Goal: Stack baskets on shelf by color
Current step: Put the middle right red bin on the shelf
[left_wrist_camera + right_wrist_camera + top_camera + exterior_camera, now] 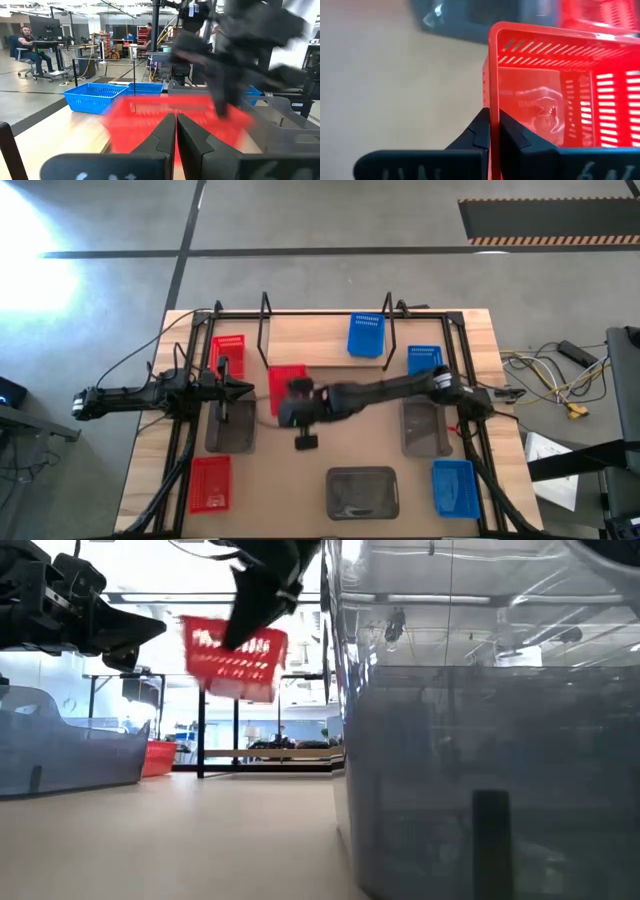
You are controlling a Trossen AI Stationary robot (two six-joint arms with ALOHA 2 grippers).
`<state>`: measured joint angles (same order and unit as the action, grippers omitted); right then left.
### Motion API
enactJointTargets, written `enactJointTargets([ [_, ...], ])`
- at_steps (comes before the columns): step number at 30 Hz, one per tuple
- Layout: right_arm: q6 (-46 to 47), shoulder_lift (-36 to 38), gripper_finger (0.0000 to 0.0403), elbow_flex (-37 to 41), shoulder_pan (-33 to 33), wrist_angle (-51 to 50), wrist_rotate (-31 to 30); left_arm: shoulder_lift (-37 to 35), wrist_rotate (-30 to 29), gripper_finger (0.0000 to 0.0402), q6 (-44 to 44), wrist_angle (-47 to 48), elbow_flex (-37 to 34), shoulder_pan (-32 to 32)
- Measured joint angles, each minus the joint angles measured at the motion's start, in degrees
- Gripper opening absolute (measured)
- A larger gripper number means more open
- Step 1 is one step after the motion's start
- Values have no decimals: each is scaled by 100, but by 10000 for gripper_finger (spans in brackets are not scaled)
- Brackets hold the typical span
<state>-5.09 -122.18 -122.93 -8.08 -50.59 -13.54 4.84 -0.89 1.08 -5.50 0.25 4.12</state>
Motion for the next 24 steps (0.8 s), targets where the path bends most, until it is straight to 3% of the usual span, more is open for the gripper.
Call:
enactJointTargets([
  [12, -531, 508, 9, 1253, 1906, -47, 38, 0, 0, 0, 0, -1, -1, -1],
  [24, -1098, 508, 9, 1880, 2348, 333, 124, 0, 0, 0, 0, -1, -1, -1],
])
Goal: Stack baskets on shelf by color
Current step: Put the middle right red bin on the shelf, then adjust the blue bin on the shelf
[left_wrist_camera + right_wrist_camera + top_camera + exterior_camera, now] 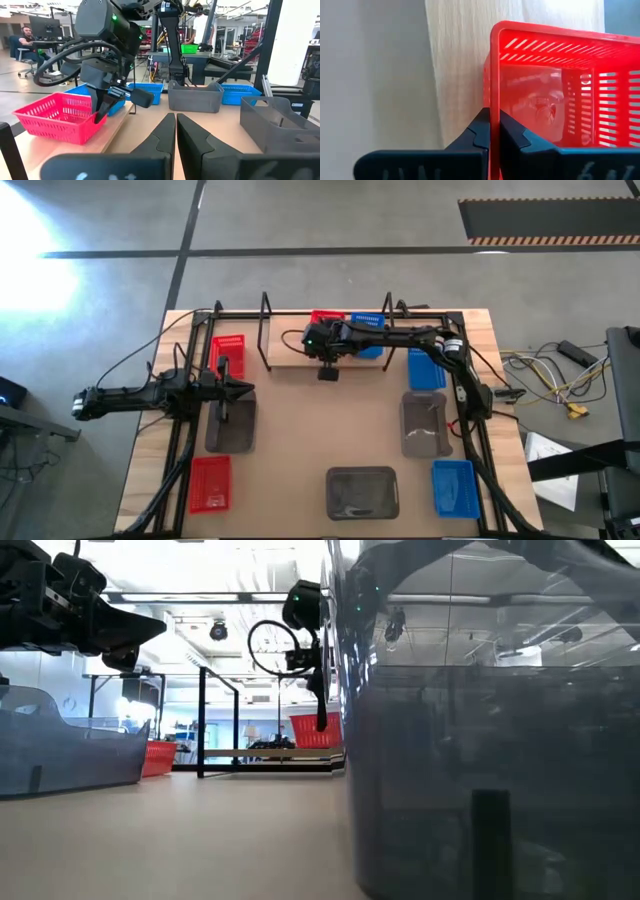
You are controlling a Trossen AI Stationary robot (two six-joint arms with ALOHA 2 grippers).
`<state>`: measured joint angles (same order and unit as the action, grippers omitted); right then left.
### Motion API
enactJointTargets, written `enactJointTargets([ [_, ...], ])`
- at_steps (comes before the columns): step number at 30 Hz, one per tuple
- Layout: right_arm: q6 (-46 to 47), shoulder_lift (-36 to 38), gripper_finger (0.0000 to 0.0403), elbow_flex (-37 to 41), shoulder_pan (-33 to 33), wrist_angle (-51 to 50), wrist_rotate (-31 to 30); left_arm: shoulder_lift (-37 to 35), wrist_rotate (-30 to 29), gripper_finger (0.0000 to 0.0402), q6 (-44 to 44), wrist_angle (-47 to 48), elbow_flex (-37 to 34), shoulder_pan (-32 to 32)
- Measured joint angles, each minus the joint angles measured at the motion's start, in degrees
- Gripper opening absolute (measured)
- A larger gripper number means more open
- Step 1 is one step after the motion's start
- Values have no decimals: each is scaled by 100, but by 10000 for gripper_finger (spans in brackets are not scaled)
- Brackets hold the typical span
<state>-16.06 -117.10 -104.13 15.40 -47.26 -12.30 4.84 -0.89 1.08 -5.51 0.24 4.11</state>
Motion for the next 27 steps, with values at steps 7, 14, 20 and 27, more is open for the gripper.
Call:
enactJointTargets([
  [7, -152, 2, 9, 10, -11, -6, 27, 0, 0, 0, 0, 3, 1, -1],
  [14, -78, 2, 43, 10, -9, -94, -182, 0, 0, 0, 0, 3, 1, 1],
  [20, -97, 28, 108, 6, -9, -170, -231, 0, 0, 0, 0, 1, 0, 0],
  [27, -99, 603, 164, 6, -52, -636, -174, 0, 0, 0, 0, 3, 0, 0],
])
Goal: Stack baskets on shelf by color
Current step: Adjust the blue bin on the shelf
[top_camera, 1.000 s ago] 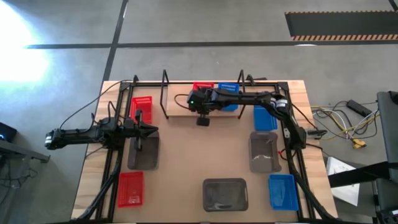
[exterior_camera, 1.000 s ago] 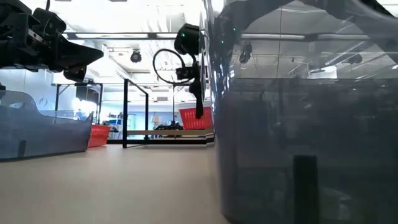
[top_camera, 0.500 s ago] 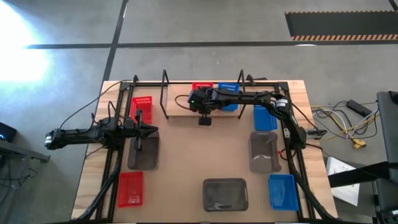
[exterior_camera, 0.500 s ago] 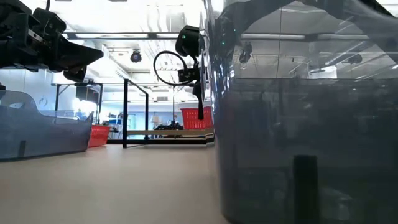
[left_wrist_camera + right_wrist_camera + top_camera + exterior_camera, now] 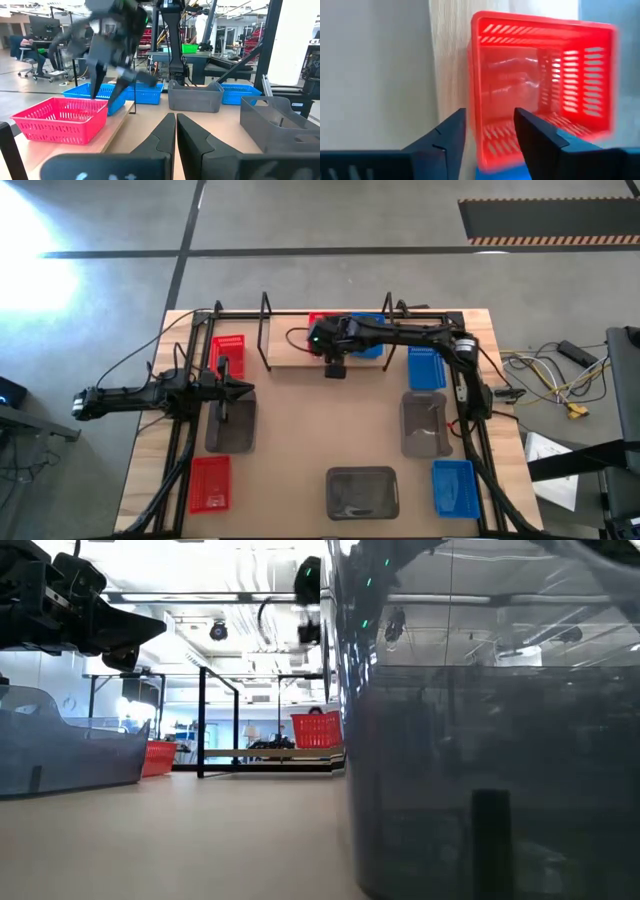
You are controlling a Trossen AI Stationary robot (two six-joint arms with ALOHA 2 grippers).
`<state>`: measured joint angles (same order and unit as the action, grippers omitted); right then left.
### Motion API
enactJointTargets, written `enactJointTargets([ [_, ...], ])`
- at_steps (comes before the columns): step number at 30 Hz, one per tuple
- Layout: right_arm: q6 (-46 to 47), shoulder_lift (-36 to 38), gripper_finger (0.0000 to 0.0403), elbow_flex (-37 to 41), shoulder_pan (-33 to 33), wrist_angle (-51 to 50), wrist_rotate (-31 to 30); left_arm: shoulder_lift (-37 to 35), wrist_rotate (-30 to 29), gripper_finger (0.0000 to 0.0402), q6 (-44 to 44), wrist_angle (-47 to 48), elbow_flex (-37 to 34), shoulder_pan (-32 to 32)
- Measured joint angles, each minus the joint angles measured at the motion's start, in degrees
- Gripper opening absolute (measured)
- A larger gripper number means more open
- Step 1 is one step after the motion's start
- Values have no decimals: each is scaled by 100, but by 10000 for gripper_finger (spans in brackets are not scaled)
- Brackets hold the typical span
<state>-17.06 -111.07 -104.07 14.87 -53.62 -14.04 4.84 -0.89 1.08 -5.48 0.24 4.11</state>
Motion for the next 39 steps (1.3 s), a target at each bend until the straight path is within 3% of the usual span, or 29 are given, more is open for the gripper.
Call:
enactJointTargets([
  [6, 572, 906, 175, 585, 94, -623, 377, 0, 0, 0, 0, 0, 1, 1],
  [11, 930, 1546, 166, 1624, 305, -366, 338, 0, 0, 0, 0, 1, 1, 1],
  [17, 938, 1714, 138, 2527, 465, 186, 347, 0, -1, 0, 0, 0, 0, 0],
  [24, 741, 1710, 91, 2716, 494, 604, 338, 0, 0, 0, 0, 0, -1, -1],
  [30, 420, 1710, 18, 2710, 494, 600, 345, 0, -1, 0, 0, -1, 0, 0],
  [39, 33, 1712, 13, 2712, 494, 592, 343, 0, 0, 0, 0, 0, -1, 1],
])
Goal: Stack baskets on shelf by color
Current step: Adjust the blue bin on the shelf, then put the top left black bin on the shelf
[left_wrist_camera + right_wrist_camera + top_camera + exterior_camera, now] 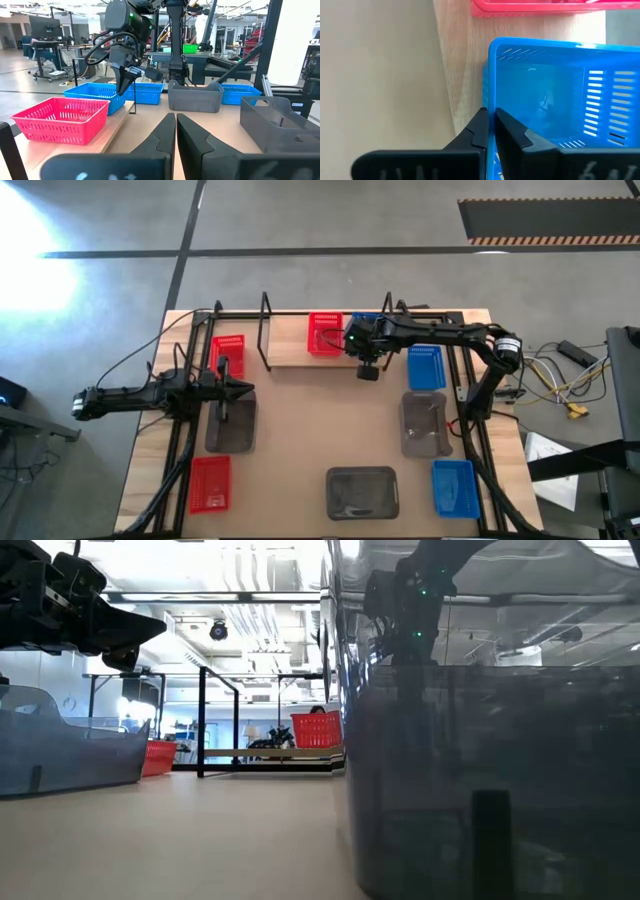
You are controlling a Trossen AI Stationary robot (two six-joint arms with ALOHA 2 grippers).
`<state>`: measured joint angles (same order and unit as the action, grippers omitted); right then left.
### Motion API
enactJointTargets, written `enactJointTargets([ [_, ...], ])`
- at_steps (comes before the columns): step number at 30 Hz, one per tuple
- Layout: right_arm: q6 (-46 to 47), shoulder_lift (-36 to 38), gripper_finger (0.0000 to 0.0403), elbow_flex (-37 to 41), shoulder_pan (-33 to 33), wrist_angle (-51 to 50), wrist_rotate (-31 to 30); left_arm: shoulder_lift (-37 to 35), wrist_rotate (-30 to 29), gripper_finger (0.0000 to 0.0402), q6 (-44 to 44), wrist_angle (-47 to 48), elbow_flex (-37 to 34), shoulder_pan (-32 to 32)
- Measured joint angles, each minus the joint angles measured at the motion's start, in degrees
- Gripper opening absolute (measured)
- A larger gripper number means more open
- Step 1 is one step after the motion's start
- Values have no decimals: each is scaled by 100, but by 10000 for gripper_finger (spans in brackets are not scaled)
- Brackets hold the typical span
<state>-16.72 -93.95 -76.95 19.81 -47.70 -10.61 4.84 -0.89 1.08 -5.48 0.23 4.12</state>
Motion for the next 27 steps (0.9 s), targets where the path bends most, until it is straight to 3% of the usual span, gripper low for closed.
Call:
enactJointTargets([
  [14, -445, 9, 22, 2, 0, -33, 0, 0, -1, 0, 0, 0, 1, 0],
  [20, -481, 9, 58, 4, -1, -40, -142, 0, 0, 0, 0, 0, 2, 0],
  [27, -401, 55, 125, -133, -7, -192, -144, 0, 0, 0, 0, -2, 0, 0],
])
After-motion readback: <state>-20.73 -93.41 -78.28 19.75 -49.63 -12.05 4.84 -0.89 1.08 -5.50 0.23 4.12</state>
